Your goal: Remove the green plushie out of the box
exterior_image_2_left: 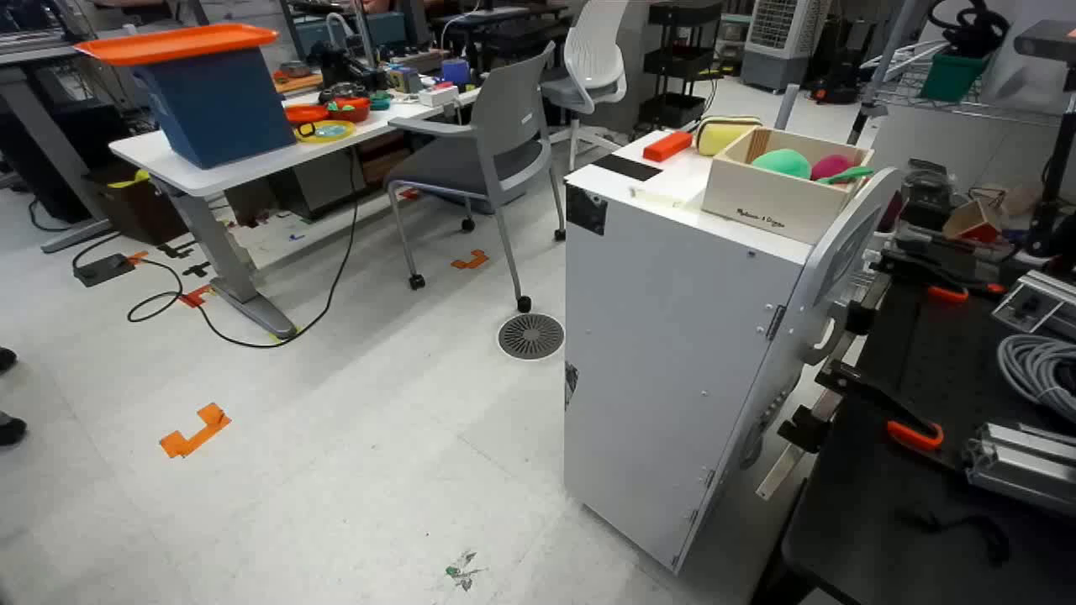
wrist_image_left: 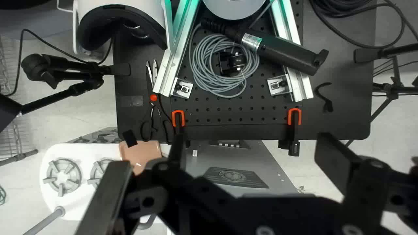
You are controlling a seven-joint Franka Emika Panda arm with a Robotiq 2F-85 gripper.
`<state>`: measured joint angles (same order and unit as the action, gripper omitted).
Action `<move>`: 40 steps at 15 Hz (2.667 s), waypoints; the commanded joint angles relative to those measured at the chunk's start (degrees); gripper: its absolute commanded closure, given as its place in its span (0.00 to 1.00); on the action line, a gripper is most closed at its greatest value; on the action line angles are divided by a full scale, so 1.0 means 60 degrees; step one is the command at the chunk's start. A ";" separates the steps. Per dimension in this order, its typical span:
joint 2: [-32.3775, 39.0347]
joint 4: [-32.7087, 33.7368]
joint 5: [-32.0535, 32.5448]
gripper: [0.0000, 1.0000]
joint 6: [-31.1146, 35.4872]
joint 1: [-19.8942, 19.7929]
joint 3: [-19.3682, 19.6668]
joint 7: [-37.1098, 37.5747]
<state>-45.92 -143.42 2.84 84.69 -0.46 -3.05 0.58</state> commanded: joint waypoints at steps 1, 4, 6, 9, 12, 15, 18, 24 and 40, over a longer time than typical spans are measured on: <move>0.0011 0.0020 0.0043 0.00 -0.0017 0.0115 0.0081 0.0067; 0.0010 0.0024 0.0043 0.00 -0.0016 0.0115 0.0081 0.0067; 0.0010 0.0024 0.0043 0.00 -0.0016 0.0115 0.0081 0.0067; 0.0010 0.0025 0.0043 0.00 -0.0016 0.0115 0.0081 0.0067; 0.0010 0.0025 0.0043 0.00 -0.0016 0.0115 0.0081 0.0067; 0.0010 0.0025 0.0043 0.00 -0.0016 0.0115 0.0081 0.0067; 0.0010 0.0025 0.0043 0.00 -0.0016 0.0115 0.0081 0.0067; 0.0128 0.0132 0.0033 0.00 0.0151 -0.0002 0.0120 0.0232; 0.2016 0.1320 -0.0118 0.00 0.1876 -0.1063 0.1231 0.0927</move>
<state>-34.09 -136.50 2.71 96.90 -6.73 3.37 7.47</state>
